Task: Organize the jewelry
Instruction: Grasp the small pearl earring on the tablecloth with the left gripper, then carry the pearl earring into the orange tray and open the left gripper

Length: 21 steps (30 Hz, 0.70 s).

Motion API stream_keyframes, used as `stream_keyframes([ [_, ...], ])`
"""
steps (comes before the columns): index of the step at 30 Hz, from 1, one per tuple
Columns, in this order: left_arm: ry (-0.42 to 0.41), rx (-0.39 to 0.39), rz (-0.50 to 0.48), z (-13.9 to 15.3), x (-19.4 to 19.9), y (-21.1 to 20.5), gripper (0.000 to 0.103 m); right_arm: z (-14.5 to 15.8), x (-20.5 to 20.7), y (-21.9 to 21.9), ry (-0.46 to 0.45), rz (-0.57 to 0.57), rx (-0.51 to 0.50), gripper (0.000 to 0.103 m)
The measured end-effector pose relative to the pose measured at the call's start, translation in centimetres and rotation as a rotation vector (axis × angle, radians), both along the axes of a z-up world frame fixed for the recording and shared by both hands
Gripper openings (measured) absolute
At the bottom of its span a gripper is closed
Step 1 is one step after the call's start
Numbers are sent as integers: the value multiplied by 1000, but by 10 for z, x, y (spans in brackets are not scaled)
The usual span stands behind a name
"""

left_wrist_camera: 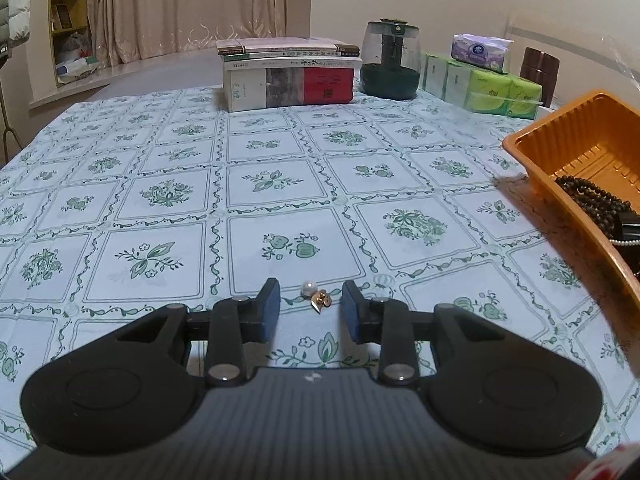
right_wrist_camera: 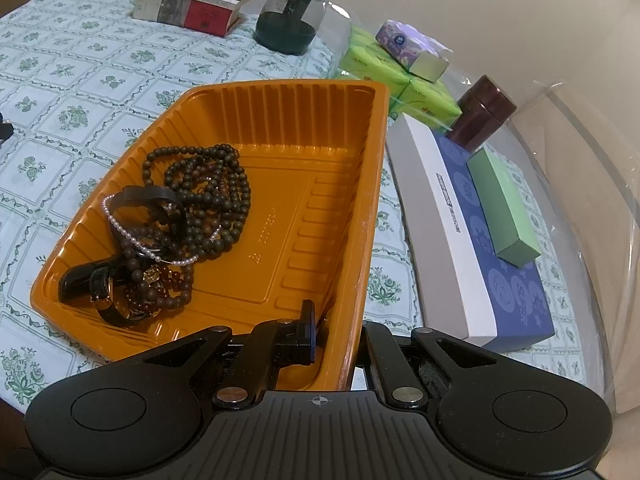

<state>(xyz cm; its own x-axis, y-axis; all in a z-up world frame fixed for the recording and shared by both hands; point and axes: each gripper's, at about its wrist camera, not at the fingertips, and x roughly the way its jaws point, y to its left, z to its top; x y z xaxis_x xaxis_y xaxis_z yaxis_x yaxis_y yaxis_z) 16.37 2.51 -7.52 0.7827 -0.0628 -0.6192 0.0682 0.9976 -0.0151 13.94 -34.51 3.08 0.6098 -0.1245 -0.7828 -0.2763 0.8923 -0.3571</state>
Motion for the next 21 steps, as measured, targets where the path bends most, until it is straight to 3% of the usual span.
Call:
stream_keyframes([
  [3, -2, 17, 5, 0, 1, -1, 25, 0, 0, 0, -1, 1, -1, 5],
  [6, 3, 23, 8, 0, 3, 0, 8, 0, 0, 0, 0, 0, 0, 5],
  [21, -31, -1, -32, 23, -24, -16, 8, 0, 0, -1, -2, 0, 3, 5],
])
